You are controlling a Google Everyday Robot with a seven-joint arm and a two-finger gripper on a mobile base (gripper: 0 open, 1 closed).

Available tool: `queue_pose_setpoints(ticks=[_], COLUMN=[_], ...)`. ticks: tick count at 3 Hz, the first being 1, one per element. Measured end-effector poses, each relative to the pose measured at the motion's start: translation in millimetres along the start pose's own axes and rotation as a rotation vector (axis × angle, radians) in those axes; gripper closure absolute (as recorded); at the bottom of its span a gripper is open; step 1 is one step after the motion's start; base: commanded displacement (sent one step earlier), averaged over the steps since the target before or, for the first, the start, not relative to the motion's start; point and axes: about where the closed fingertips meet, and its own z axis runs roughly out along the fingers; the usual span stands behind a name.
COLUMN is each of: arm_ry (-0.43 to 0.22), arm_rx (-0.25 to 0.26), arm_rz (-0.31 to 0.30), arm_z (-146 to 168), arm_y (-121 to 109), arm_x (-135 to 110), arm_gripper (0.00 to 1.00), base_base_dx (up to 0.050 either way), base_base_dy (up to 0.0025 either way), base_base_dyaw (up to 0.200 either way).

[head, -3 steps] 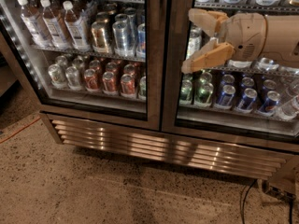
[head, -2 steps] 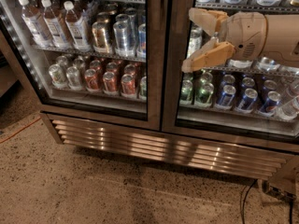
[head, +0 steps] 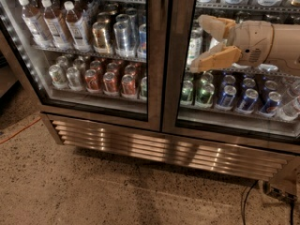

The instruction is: Open right fridge door

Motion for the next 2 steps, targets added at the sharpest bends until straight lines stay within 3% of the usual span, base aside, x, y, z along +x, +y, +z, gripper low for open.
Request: queue_pose_setpoints(ticks=[1,2], arm_ry=[-0.019,-0.019], arm_rx=[0.066,0.066], arm_rz=[0.013,0.013], arm_z=[-22.8,-22.7], arm_y=[-12.5,-12.4], arm_x=[0.6,0.6], arm_gripper=[0.00,0.00], base_base_dx=[0.000,0.039], base_base_dy=[0.00000,0.00243], base_base_dyaw=[0.000,0.121])
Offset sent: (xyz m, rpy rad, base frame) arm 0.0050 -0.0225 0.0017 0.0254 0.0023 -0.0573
